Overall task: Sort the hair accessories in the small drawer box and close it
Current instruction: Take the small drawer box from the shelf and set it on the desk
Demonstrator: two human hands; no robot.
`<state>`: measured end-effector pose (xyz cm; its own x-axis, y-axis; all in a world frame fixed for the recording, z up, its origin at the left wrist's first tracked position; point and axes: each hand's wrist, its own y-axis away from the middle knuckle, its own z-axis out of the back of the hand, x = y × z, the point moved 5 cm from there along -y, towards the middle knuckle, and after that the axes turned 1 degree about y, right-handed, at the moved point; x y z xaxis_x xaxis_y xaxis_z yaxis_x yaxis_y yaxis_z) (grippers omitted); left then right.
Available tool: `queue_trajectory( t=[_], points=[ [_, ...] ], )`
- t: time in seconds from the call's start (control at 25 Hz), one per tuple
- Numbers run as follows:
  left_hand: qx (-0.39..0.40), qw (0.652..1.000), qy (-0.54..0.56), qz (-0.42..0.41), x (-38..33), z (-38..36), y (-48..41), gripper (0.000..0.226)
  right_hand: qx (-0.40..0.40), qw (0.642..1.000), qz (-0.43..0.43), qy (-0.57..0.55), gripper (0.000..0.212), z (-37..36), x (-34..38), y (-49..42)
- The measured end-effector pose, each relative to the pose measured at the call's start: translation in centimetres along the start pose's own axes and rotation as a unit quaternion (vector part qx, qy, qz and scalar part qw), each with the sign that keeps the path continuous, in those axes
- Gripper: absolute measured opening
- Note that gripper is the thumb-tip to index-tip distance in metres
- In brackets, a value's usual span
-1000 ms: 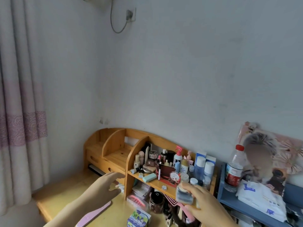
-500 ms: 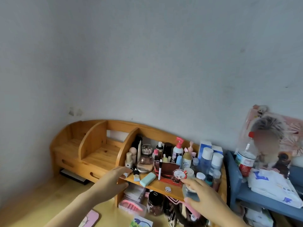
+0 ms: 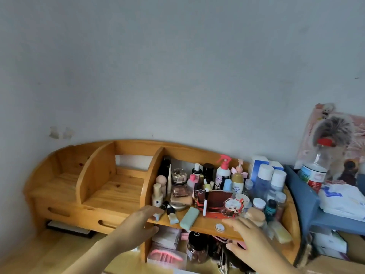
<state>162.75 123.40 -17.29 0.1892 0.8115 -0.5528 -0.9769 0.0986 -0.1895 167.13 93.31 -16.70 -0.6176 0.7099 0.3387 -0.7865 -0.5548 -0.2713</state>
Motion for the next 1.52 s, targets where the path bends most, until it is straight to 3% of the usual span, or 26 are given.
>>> queue_trajectory(
  t=[0.68, 1.08, 1.52],
  points=[
    [-0.022, 0.999, 0.005, -0.028, 8.4, -18.4, 5.3, 0.043, -0.013, 1.000, 0.024, 0.003, 0.053, -17.4, -5.6, 7.1],
    [-0.012, 0.999, 0.001, -0.047, 10.0, -20.0, 10.5, 0.045, -0.031, 0.999, -0.033, -0.001, 0.052, -20.5, -4.4, 13.2],
    [0.003, 0.998, 0.033, -0.060, 8.6, -22.2, 9.8, 0.051, -0.040, 0.998, -0.039, 0.014, 0.055, -22.9, -2.8, 13.9]
  ],
)
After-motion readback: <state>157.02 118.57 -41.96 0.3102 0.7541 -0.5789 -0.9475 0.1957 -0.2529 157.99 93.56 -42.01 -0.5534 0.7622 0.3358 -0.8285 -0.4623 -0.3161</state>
